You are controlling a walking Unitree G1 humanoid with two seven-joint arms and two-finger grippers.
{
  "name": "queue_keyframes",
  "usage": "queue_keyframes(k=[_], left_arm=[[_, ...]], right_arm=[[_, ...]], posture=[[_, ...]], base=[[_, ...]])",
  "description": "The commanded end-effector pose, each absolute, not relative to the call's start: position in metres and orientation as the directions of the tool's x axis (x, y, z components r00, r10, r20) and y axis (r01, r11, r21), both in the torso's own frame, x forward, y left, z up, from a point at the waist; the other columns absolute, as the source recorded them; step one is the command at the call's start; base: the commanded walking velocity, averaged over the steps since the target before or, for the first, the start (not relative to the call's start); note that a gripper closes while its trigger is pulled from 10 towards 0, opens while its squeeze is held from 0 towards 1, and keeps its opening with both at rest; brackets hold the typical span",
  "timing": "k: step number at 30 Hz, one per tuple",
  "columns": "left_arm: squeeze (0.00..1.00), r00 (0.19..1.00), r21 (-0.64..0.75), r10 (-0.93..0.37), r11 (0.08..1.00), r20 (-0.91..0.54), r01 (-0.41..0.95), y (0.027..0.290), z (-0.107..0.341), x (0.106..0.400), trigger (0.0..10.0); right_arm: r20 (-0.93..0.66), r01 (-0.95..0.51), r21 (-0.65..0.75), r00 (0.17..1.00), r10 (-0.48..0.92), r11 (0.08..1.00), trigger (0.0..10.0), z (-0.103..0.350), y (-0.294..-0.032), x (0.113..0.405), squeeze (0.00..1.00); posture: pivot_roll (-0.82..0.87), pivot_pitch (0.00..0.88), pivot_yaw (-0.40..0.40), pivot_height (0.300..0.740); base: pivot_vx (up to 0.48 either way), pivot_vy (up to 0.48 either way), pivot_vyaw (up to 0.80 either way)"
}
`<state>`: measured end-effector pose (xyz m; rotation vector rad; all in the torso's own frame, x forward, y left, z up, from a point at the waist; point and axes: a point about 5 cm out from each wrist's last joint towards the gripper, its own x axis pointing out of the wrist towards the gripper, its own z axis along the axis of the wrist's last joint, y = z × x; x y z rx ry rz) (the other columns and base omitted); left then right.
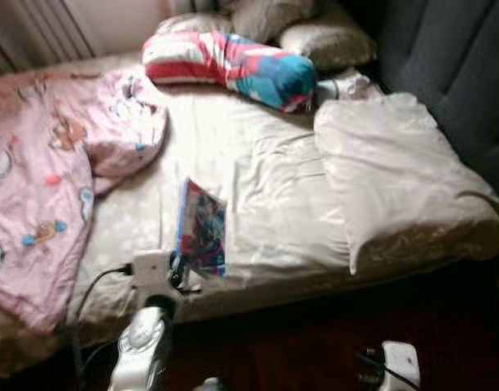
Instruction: Clean up the room
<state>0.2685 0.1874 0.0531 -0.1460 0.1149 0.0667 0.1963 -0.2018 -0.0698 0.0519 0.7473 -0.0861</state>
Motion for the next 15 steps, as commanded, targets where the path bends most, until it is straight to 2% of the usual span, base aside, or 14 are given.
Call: queue_keyframes(k=[1,15], left_arm=[[0.0,0.996,-0.154,0.04,0.987,-0.079,-0.052,0.181,0.0605,0.2721,10.0],[0.0,0.996,-0.156,0.043,0.986,-0.082,-0.055,0.1808,0.0603,0.2718,10.0]], right_arm=[[-0.735,0.119,0.001,0.673,-0.08,0.993,10.0,-0.081,-0.2092,0.1728,0.0],[-0.736,0.112,0.0,0.673,-0.076,0.994,10.0,-0.0811,-0.2091,0.1724,0.0]], posture=[[-0.04,0.183,0.042,0.74],[-0.04,0.186,0.038,0.74]], base=[[0.274,0.0,0.0],[0.277,0.0,0.0]])
